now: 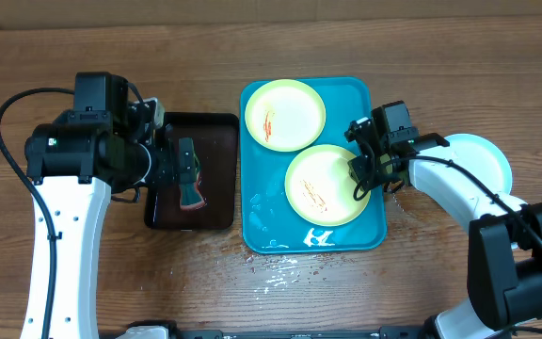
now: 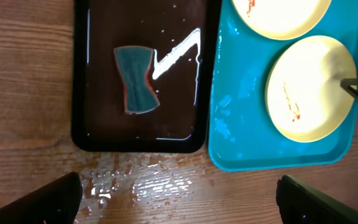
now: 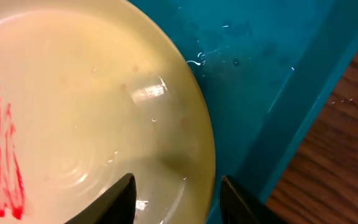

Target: Clean dirty plates on tray and stack at the side

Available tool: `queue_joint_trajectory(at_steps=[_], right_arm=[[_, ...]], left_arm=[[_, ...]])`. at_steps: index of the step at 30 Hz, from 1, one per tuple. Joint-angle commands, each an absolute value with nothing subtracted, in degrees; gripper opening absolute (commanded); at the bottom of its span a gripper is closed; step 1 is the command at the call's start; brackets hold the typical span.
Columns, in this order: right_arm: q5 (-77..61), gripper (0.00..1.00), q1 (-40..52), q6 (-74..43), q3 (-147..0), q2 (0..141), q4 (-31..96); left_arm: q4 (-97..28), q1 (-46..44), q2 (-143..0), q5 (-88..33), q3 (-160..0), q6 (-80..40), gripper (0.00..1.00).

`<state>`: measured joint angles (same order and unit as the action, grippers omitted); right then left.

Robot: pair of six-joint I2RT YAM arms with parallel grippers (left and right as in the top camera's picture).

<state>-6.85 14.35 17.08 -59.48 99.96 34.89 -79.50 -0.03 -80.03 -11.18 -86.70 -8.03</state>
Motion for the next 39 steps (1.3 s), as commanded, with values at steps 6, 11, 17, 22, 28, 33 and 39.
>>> queue_joint_trajectory(at_steps=[6,11,17,22,28,33,39], right_arm=[[-2.2,0.43,14.7,19.5,-59.2,100.4,31.7],[-7.0,0.33,14.8,14.8,-59.2,103.7,32.4],[-7.2,0.04,15.4,3.8,-59.2,105.5,33.9],[-7.2,0.04,15.4,-8.9,-61.2,105.4,39.9],[-9.8,0.04,15.4,-23.2,-63.0,105.4,47.2],[-10.2,0.04,15.5,-20.6,-63.0,105.4,46.9],[-10.4,0.04,17.0,-16.1,-63.0,105.4,44.1]], left_arm=[[-79.4,-0.5,-79.5,-9.7,-86.3,-9.2,1.0],[-79.4,-0.5,-79.5,-9.0,-86.2,-9.2,1.0],[-79.5,-0.5,-79.5,-8.1,-86.2,-9.2,1.0],[-78.7,-0.5,-79.5,-7.9,-83.8,-9.5,0.99],[-71.9,-0.5,-79.5,-5.7,-74.4,-16.3,0.98],[-61.6,-0.5,-79.7,-5.1,-64.2,-17.4,0.92],[-49.4,-0.8,-86.7,-4.1,-58.4,-17.1,0.84]])
